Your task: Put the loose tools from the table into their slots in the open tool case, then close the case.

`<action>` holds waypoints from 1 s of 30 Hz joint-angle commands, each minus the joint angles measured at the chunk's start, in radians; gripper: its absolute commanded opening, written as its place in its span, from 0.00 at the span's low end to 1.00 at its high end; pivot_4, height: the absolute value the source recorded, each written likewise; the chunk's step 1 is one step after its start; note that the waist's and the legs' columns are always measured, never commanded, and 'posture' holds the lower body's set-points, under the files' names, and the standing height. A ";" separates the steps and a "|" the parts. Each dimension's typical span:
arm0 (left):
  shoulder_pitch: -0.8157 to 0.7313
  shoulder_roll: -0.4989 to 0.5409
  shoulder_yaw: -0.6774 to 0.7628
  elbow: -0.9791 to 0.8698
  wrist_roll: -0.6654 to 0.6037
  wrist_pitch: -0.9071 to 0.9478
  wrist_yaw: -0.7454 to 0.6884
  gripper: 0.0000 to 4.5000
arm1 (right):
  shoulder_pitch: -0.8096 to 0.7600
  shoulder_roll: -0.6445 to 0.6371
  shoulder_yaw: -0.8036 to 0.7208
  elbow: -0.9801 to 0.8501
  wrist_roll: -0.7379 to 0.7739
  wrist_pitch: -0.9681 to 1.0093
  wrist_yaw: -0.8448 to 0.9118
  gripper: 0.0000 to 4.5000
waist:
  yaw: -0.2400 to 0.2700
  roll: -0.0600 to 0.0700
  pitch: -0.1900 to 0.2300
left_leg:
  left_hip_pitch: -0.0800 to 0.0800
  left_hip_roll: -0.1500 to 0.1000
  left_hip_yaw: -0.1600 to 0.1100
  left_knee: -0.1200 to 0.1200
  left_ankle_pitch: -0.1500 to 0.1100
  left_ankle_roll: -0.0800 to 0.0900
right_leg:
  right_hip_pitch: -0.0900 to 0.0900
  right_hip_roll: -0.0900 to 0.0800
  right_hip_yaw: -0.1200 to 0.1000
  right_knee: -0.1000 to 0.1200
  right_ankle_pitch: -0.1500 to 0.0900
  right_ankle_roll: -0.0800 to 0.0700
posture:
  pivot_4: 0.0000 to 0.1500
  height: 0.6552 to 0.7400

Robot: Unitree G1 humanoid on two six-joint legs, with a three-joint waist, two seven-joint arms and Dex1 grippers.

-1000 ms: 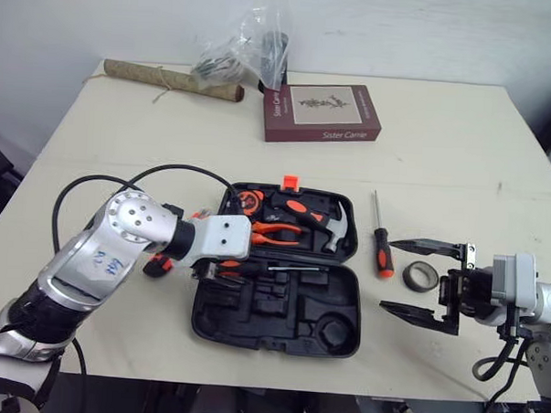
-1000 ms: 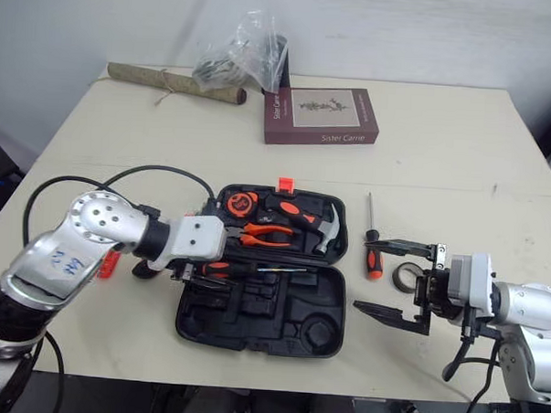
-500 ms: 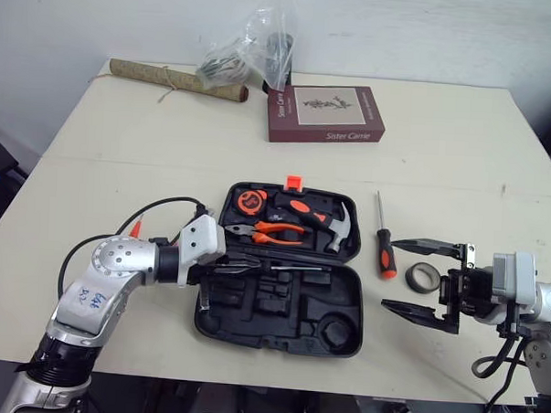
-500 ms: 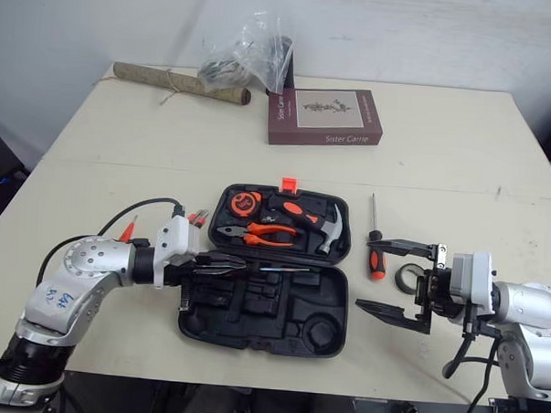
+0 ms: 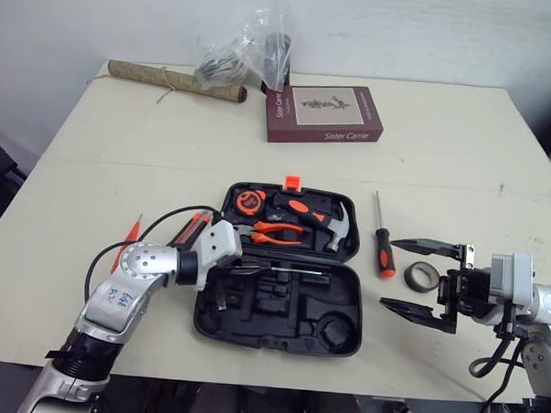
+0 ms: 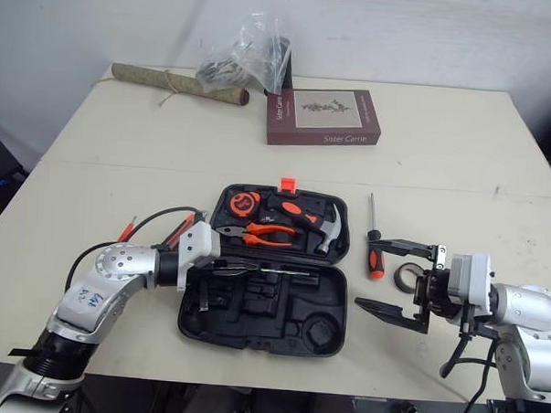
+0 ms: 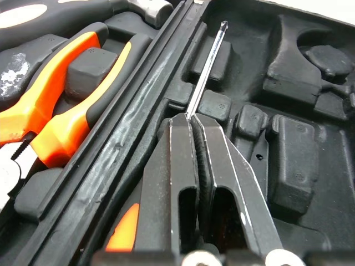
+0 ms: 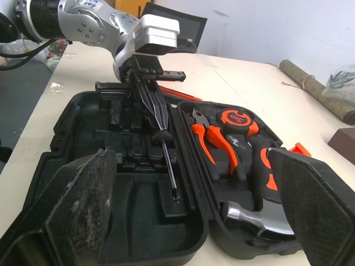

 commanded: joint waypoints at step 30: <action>0.377 0.172 0.590 0.024 -0.225 -0.223 -0.066 0.78 | 0.283 0.016 -0.422 0.464 -0.023 -0.267 -0.045 1.00 | -0.013 0.010 -0.026 | 0.006 0.002 0.001 -0.003 -0.010 0.003 | 0.008 -0.001 0.003 -0.011 0.000 0.000 | 1.00 1.00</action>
